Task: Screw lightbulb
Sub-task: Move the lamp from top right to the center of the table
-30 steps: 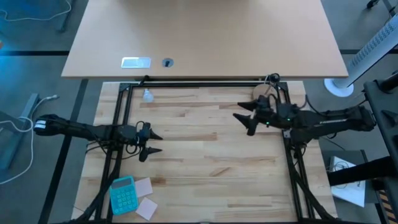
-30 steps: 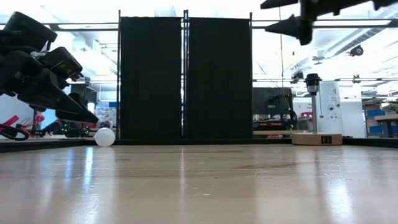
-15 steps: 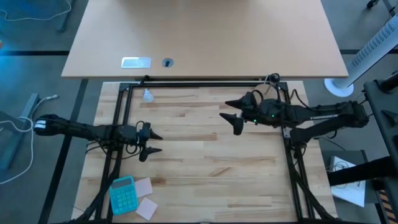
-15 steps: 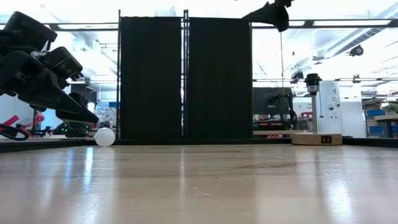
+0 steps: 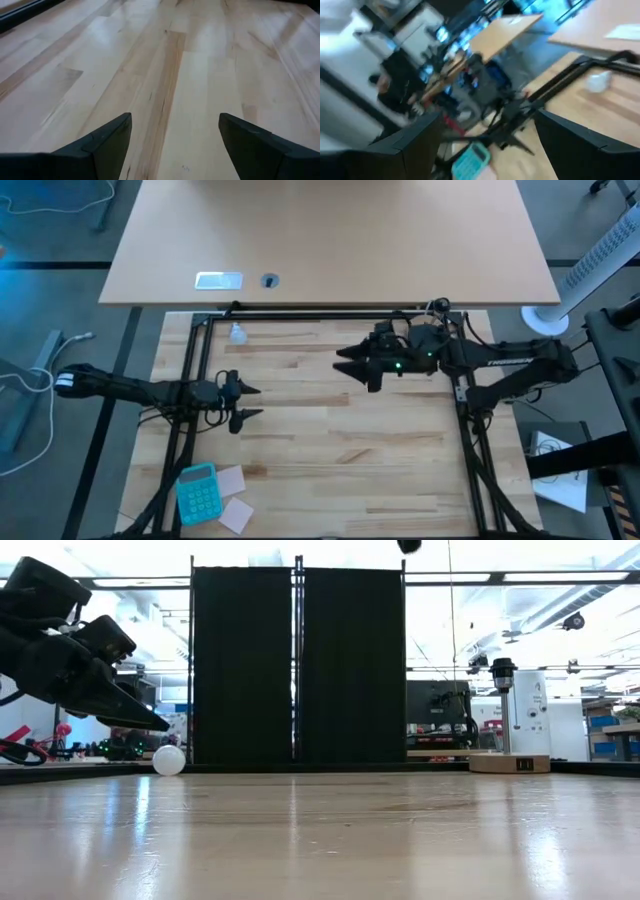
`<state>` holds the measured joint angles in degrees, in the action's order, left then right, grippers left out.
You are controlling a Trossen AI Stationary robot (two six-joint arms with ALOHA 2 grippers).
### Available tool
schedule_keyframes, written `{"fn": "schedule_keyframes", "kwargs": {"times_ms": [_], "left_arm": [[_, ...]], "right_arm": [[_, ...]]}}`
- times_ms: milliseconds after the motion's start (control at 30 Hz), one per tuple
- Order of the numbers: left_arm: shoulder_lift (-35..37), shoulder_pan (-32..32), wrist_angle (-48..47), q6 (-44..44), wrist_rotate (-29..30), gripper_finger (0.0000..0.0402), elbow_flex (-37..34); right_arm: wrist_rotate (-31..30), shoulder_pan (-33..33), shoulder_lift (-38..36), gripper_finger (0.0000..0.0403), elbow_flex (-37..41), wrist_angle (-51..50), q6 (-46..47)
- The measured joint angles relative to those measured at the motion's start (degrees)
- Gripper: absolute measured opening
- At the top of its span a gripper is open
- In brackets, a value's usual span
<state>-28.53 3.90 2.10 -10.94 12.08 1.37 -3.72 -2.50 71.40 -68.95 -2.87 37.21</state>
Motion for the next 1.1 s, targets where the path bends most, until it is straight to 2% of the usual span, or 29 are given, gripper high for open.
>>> {"fn": "schedule_keyframes", "kwargs": {"times_ms": [133, 300, 467, 533, 600, 700, 767, 833, 933, 1100], "left_arm": [[0.0, 0.0, 0.0, 0.7, 0.0, 0.0291, 0.0], [0.0, 0.0, 1.1, 5.5, 0.7, 0.0291, 0.0], [-0.6, 0.0, 10.1, 2.4, 0.8, 0.0291, 0.0], [-1.3, 0.0, 15.8, 1.4, 1.0, 0.0291, 0.0], [-2.2, 0.0, 21.6, 1.8, 1.0, 0.0291, 0.0], [-3.7, 0.0, 31.6, 1.1, 1.0, 0.0291, 0.0], [-4.7, 0.0, 37.9, -0.1, 1.0, 0.0291, 0.0], [-6.1, 0.0, 45.6, -2.6, 1.1, 0.0291, 0.0], [-7.6, 0.0, 56.2, -5.0, 1.1, 0.0291, 0.0], [-9.2, 0.0, 65.6, -3.7, 1.2, 0.0291, 0.0]], "right_arm": [[4.7, 0.0, 2.7, 0.0309, -7.0, -15.7, -5.9], [4.8, 0.9, 4.4, 0.0309, -15.3, -33.4, -8.5], [5.1, 2.2, 4.1, 0.0309, -22.0, -51.7, -14.9], [2.6, 3.1, 3.0, 0.0309, -23.0, -58.6, -17.7], [-3.8, 4.5, 2.1, 0.0309, -23.3, -63.6, -17.0], [-22.5, 6.4, 1.0, 0.0309, -23.4, -71.4, -10.9], [-34.7, 7.5, 0.8, 0.0309, -23.4, -76.7, -3.4], [-42.2, 8.8, 0.5, 0.0309, -23.4, -82.2, 7.8], [-43.1, 11.9, 0.6, 0.0309, -23.4, -87.6, 21.9], [-32.8, 20.9, 0.8, 0.0309, -23.0, -86.6, 24.4]]}}
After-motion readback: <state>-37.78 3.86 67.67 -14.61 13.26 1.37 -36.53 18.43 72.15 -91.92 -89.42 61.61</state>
